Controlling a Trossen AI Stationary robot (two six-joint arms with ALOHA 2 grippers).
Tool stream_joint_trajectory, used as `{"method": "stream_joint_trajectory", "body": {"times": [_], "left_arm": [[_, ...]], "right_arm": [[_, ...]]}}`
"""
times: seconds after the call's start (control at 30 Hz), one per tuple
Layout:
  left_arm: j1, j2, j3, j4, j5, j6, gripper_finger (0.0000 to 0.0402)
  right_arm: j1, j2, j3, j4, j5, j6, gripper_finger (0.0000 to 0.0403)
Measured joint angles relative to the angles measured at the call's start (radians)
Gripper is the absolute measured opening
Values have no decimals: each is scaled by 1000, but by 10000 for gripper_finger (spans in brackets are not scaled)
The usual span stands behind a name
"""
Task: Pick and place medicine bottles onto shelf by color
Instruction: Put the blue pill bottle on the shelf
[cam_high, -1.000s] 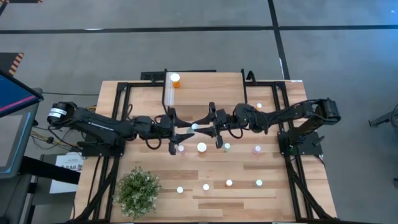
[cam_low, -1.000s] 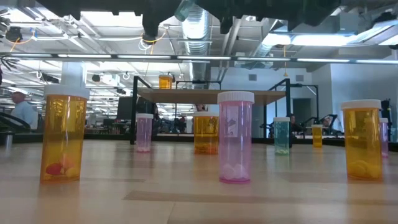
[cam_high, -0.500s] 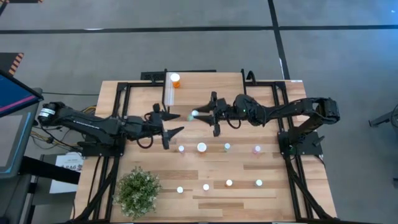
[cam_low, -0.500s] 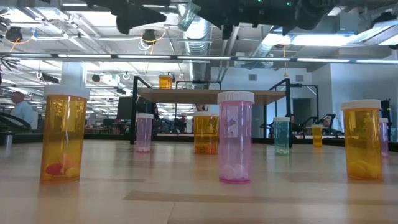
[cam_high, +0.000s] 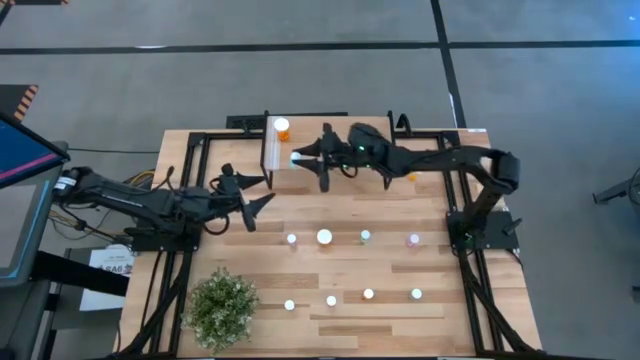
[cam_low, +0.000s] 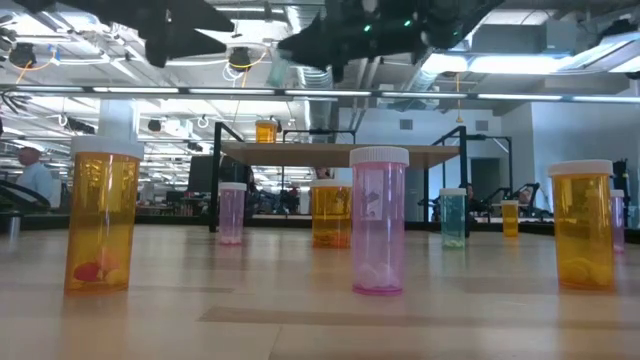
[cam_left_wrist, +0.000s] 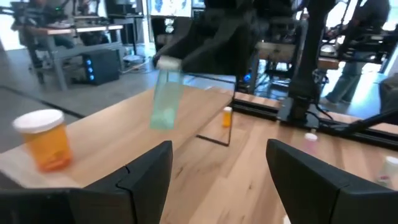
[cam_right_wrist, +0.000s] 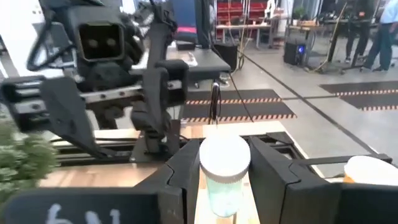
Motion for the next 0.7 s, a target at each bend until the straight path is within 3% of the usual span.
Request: {"method": "stream_joint_trajectory", "body": {"times": [0.37, 0.7], "left_arm": [[0, -21, 0, -40, -32, 2, 247], [0, -21, 0, -37, -32, 4, 247]], "right_arm": [[-76, 203, 217, -170, -13, -19, 128], [-106, 230, 239, -189, -25, -27, 128]]}}
